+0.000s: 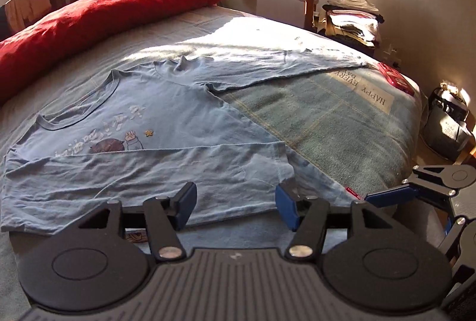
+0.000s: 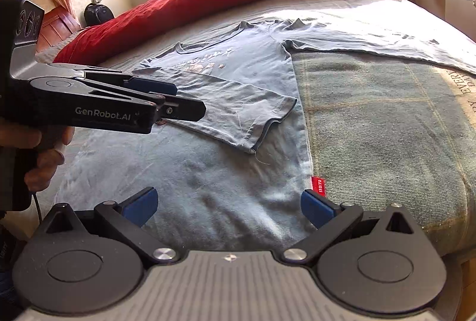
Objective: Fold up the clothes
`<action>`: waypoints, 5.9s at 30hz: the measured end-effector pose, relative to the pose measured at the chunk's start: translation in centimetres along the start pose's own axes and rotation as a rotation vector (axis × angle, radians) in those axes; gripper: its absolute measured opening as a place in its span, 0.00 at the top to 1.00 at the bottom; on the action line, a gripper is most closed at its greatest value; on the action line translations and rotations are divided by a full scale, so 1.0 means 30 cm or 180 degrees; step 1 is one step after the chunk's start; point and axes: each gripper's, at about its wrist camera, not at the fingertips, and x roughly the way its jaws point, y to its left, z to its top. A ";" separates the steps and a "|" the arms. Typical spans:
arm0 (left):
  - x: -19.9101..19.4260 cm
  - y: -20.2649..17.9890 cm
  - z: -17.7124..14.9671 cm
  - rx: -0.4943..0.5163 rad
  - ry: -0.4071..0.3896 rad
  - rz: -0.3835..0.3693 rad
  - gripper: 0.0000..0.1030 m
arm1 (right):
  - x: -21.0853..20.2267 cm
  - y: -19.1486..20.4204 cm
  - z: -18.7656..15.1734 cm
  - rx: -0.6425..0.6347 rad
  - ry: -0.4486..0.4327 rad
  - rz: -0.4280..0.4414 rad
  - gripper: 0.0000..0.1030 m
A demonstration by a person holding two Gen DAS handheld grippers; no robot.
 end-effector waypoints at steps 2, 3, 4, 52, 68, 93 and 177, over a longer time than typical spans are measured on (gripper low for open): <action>-0.006 0.032 -0.011 -0.0193 0.0013 -0.0008 0.38 | -0.003 0.008 0.000 -0.0051 -0.0018 -0.0017 0.00; -0.004 0.044 -0.016 -0.0251 0.0034 0.0003 0.38 | -0.005 0.011 0.000 -0.0080 -0.0034 -0.0024 0.00; -0.002 0.056 -0.023 -0.0305 0.0043 0.0033 0.38 | -0.007 0.012 0.003 -0.0083 -0.0061 -0.0013 0.00; -0.072 0.488 -0.308 -0.1518 -0.0126 0.0752 0.21 | 0.304 -0.062 0.338 -0.1263 0.0375 -0.0187 0.98; -0.102 0.486 -0.319 -0.1670 -0.0137 0.0717 0.21 | 0.227 -0.061 0.358 -0.1208 0.0336 -0.0218 0.94; 0.026 0.761 -0.251 -0.0486 -0.0417 0.2146 0.21 | 0.325 0.293 0.415 -0.1368 0.0130 0.0511 0.64; 0.260 0.854 0.102 -0.1700 -0.0160 0.0381 0.34 | 0.323 0.010 0.253 -0.0173 0.0184 0.0778 0.43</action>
